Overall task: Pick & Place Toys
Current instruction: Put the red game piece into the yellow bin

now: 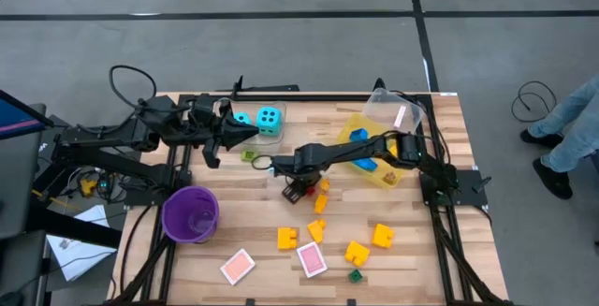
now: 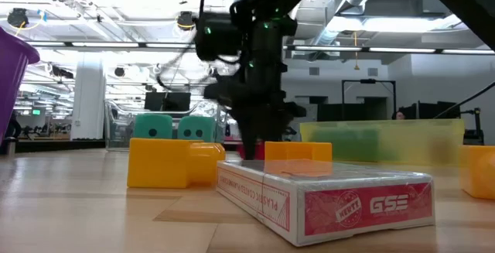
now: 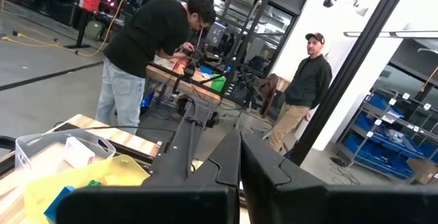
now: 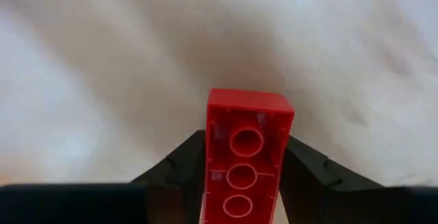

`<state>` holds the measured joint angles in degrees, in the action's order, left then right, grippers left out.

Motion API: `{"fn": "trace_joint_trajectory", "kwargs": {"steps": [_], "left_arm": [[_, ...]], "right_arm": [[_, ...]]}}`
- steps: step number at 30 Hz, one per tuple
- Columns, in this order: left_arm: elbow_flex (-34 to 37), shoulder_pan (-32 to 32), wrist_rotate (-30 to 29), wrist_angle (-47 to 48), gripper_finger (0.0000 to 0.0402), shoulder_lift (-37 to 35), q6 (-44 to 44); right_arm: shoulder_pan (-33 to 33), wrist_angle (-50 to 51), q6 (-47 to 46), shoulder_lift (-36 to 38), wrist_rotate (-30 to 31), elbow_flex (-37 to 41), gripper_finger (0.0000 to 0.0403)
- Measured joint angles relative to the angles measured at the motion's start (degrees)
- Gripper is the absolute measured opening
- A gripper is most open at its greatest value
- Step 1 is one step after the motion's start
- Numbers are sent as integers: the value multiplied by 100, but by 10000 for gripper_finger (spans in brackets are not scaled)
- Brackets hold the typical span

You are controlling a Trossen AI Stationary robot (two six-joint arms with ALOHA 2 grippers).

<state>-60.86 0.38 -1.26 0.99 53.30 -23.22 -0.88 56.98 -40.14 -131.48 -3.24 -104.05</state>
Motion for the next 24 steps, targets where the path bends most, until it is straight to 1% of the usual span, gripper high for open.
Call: {"fn": "trace_joint_trajectory", "kwargs": {"steps": [4,7,12,15,19,21,24], "left_arm": [[0,0,0,-34,0,0,-33],[0,0,-2,-98,0,0,-32],[0,0,-228,-159,0,0,-24],[0,0,-349,-163,0,-1,-21],[0,0,-378,-261,0,0,-20],[0,0,-377,-261,0,0,-20],[0,0,-376,-293,0,0,-124]], "right_arm": [[104,-288,94,429,-40,-12,135],[135,-310,117,780,129,-20,135],[163,-139,116,1366,611,-23,135],[166,185,115,1653,978,-24,135],[137,848,82,1987,1610,-12,136],[135,1154,-18,2162,1909,121,138],[144,1257,-186,2488,2103,545,139]]}}
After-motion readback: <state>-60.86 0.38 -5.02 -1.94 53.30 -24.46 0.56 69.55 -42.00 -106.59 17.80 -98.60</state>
